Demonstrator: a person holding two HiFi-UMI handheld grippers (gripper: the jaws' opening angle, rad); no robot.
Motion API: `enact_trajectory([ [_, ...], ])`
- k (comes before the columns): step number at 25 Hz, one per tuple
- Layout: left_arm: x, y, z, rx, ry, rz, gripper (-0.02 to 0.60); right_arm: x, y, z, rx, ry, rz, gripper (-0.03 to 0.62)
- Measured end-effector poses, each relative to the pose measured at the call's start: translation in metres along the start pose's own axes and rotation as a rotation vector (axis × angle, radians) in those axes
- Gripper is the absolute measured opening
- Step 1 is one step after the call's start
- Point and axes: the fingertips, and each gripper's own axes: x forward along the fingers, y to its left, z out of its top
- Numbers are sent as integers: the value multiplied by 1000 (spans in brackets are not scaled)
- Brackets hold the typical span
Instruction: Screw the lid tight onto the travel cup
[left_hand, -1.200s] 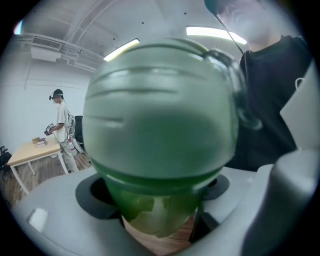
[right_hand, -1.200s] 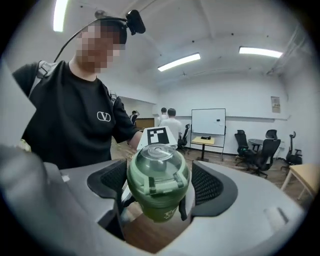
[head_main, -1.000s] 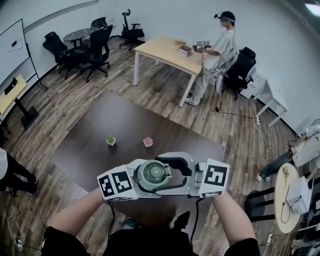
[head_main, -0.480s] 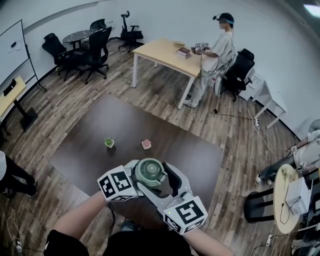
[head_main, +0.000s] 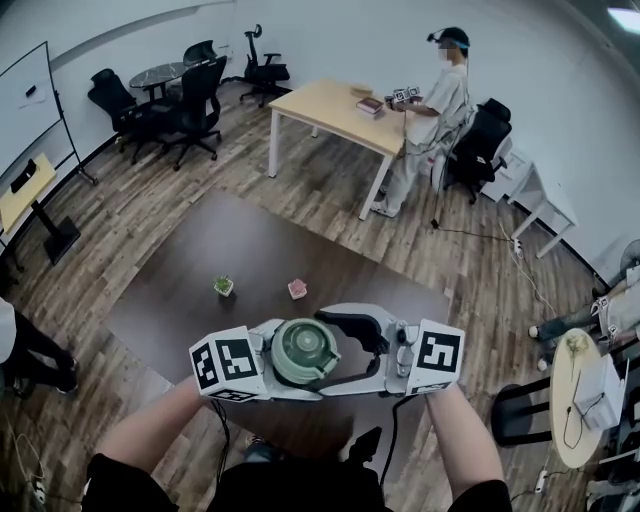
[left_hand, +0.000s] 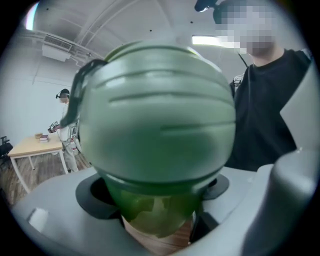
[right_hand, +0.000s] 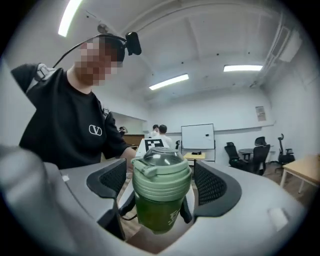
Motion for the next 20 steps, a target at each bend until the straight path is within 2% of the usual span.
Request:
enact_trajectory([
  [2,2,-9,-1,22,16,-31,407,5,4,-4,-30,11,90,425],
  [4,3,-13,-3,25,20,-46,407,8,7,-5,-11,-2,134,423],
  [6,2,-12,-4,18,23,-38,407,10,7,-4,5,-18,118,423],
  [8,1,-7,-5,2,17,-6,407,12,3,-4,15,-43,45,420],
  [11,-1,9,-7,-39,-8,72,407,14,-11,-5,41,-96,-174,417],
  [17,0,34,-19,-96,-52,190,407,20,-32,-19,71,-77,-748,413],
  [19,4,37,-21,-104,-58,208,405,18,-33,-23,66,-66,-885,413],
  [20,7,38,-21,-108,-62,211,407,16,-34,-24,61,-62,-926,413],
])
